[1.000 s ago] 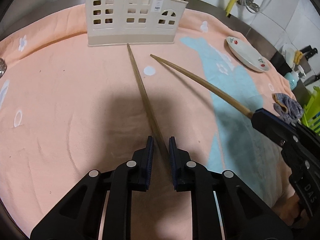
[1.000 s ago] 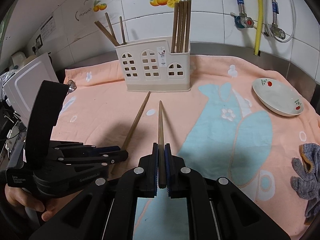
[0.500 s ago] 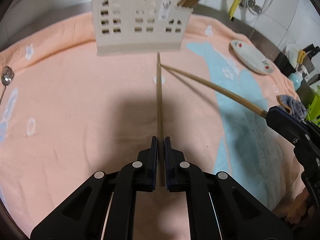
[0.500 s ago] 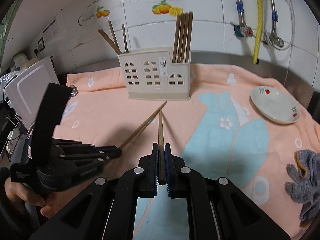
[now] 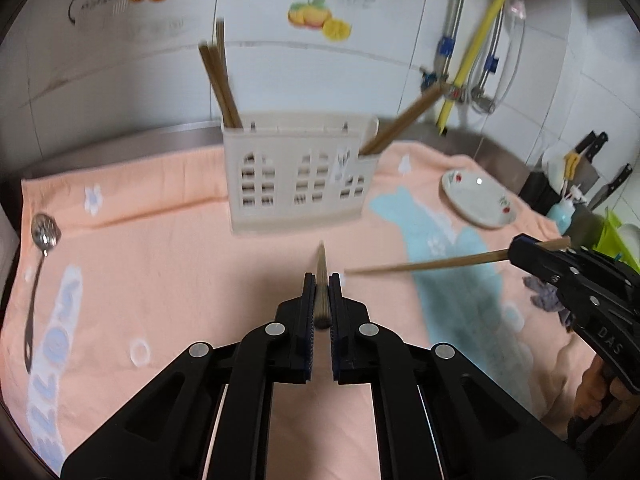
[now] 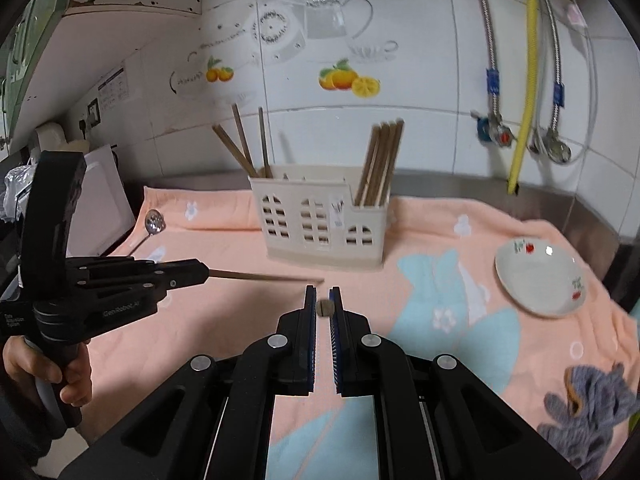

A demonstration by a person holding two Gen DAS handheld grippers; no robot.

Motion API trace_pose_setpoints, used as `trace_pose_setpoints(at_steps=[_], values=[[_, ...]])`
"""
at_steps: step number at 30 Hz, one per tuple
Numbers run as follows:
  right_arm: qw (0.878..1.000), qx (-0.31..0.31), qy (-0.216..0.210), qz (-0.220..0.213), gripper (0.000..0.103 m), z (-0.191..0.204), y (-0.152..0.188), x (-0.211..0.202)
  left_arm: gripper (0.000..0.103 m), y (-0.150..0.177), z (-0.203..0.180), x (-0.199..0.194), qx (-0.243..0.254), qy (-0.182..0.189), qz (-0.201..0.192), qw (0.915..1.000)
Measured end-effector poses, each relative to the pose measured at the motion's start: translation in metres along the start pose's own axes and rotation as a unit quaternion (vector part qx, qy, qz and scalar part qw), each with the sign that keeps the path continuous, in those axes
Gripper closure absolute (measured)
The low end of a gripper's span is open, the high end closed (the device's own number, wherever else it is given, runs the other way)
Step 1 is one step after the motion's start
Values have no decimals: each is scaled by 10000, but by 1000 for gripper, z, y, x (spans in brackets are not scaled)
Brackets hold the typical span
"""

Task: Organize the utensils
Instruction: 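Raise the chopstick upright with the right gripper and carry it toward the holder, then lower the chopstick into the holder and open the right gripper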

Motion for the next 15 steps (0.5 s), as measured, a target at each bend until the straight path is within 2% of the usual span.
trace_pose_setpoints(at_steps=[8,15], values=[[9996,-204,-178,34,97,15,-48,7,98,-26,13,-6,106,104,-127,9998],[9990,-385,-221,-35,97,20,-100,1,98,-64,23,-22,243,65,-423,9988]])
Point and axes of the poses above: each gripper's, at about its wrist camera, not at the fingertips, and x roughly the way its jaws point, z to its left, y to its underside, the point moved 8 cm from there along x, roughly the way its jaws point, and after that the axes turned 9 degrees about x, right-handed, at the moved point
